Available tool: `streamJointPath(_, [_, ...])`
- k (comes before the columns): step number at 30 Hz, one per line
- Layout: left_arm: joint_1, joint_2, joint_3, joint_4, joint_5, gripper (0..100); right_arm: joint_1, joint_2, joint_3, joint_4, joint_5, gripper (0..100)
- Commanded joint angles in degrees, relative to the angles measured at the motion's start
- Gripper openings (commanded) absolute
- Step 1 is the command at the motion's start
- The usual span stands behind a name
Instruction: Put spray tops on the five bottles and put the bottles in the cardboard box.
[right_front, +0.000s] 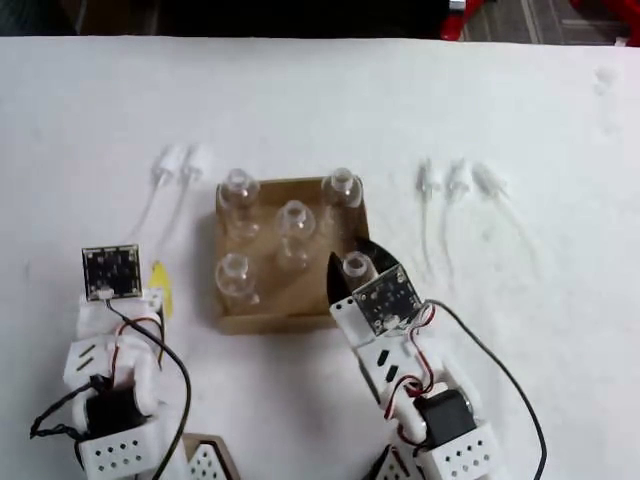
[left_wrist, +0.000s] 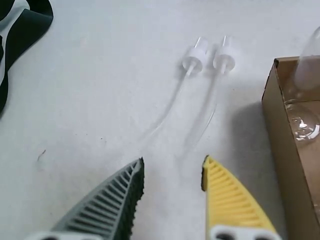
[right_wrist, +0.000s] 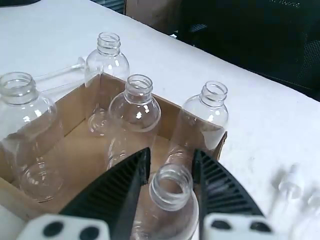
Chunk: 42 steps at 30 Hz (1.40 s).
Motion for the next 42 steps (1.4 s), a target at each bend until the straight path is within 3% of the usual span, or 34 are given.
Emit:
streamJointPath(1, [0.48,-0.48,0.09,0.18,-0.62,18,0.40,-0.48,-4.57,0.48,0.88,12.2])
streamJointPath(11, [0.48,-0.48,0.09,0.09,-0.62,18,4.35,-0.13,-24.97,14.02,-2.64,12.3])
streamJointPath(19, [-3.30,-0.57,-0.97,-1.05,-0.70,18,23.69,-0.13,-27.34,20.53,-3.43,12.0])
streamJointPath(24, [-5.14,-0.57,-0.88,-3.43,-0.62,18,36.00,-0.31,-18.46,20.26,-12.57,11.9])
streamJointPath(29, [-5.14,-0.57,-0.88,-3.34,-0.62,18,37.14,-0.40,-8.88,13.23,-11.96,11.9])
streamJointPath(34, [-5.05,-0.57,-0.88,-1.76,-1.58,18,35.56,-0.40,-6.51,13.05,-10.37,11.9])
streamJointPath(37, [-4.97,-0.57,-0.97,-1.32,-9.41,18,34.15,-0.48,-5.63,12.97,-10.20,11.9])
streamJointPath(42, [-4.97,-0.48,-4.22,-1.49,-16.62,18,33.80,-0.48,-5.19,12.62,-7.56,11.9])
